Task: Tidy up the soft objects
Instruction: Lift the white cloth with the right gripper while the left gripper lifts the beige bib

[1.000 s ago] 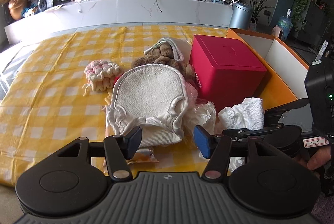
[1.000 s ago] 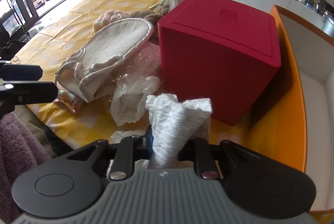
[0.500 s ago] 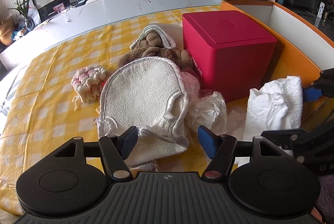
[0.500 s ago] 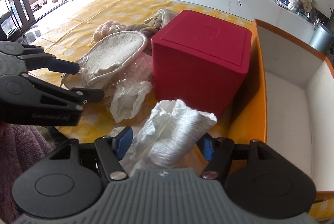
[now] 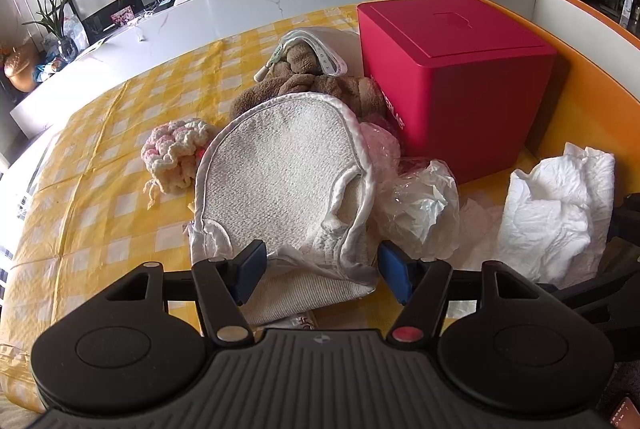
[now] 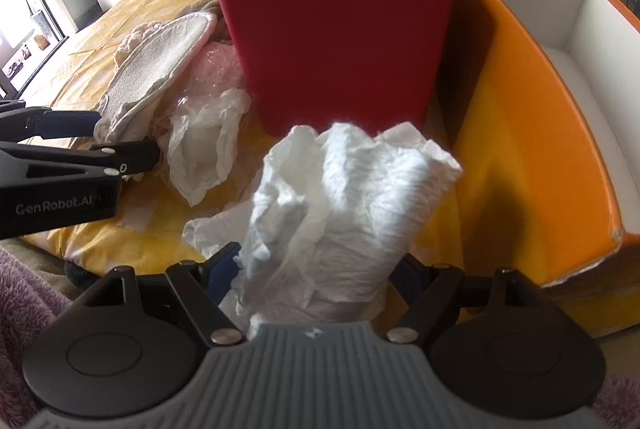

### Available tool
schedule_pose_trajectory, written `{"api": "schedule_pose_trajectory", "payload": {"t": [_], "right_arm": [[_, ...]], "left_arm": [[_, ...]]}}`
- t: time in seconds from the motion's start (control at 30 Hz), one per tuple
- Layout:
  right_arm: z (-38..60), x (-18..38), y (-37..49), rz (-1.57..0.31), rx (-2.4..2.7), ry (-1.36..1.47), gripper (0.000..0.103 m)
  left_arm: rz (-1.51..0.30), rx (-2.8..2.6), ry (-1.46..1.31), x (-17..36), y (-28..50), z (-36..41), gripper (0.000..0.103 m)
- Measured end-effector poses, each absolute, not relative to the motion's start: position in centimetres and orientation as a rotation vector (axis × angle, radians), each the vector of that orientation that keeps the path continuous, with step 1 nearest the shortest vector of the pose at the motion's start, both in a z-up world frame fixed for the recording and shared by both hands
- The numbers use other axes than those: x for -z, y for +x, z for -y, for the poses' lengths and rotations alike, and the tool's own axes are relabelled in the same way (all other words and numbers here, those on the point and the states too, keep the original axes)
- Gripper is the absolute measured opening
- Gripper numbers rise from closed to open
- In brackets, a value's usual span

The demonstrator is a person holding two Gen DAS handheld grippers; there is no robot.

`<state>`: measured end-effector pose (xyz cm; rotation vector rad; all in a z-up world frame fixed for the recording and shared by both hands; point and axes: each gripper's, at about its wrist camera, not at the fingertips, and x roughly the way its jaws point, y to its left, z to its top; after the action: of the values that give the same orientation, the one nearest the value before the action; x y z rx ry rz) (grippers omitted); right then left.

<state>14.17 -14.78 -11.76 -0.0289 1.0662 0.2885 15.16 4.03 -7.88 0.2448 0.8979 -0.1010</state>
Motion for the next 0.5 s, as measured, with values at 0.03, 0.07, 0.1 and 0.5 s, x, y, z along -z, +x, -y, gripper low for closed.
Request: {"api": "schedule_pose_trajectory", "payload": {"t": [0.03,0.07,0.1,0.5], "right_arm": [[14.9,12.0,14.3,-1.062,-0.289,-0.022,0.077],[14.9,12.0,14.2,-1.049,-0.29,-0.03,0.072],[14.8,12.0,14.0,-1.04,-0.297,-0.044,0.067],[14.0,10.9,12.4,-0.96,-0.381,-0.119,0.016]], "left_arm": [[-0.9,0.096,0.249,7.9,15.1,-4.0,0.068],[-0.897,0.093,0.248,7.9,15.1,-4.0,0.062],[-0.892,0.095,0.242,7.8,15.0,-4.1,0.057],[-0.763,0.064,0.201,5.5,12.8,-4.9,0.012]]}}
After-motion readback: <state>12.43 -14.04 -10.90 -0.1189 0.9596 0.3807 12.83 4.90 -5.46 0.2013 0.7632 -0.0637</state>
